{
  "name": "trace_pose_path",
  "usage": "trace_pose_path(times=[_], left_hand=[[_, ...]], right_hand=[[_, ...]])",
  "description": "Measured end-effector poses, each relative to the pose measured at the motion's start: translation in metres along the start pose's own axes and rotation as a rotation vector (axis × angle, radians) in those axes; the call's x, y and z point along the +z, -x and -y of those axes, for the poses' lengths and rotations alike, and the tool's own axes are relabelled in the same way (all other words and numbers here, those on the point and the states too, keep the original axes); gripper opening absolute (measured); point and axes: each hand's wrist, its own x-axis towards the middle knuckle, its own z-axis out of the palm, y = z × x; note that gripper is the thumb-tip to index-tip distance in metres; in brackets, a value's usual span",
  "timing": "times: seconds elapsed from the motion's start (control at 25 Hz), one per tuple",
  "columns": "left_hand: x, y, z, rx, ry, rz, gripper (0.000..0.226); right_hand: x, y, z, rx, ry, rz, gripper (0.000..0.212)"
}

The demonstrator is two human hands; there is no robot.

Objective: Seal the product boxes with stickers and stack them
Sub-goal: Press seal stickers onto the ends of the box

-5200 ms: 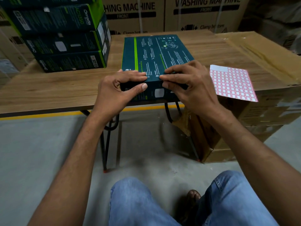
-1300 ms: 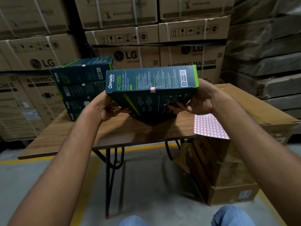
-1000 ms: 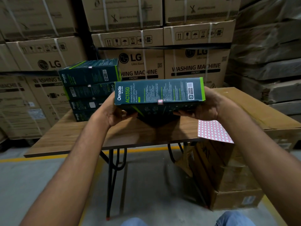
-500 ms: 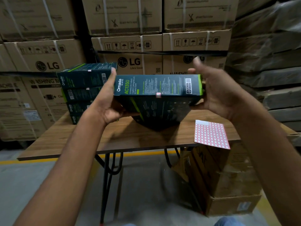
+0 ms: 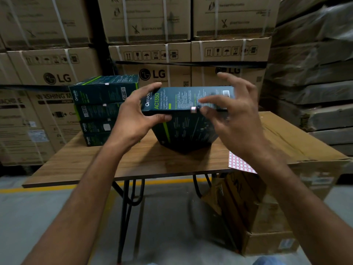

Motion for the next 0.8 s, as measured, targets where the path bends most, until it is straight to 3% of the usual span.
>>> trace_pose_path(times=[0.08,0.32,0.8], left_hand=[[0.001,-0.003,0.005,0.024,-0.025,-0.005,0.089],[-0.002,-0.001,0.006,0.057,-0.081,0.002,0.085],[-0.001,0.004,0.006,0.079,-0.129,0.021,0.088]], right_hand=[[0.011,0.004,-0.004,-0.149,0.013,-0.043,0.027],[0.029,-0.005,-0.018,-0.313,0.112,-0.150,0.023],[0.023,-0.004,-0.039,-0.294,-0.024,-0.054,0.034]])
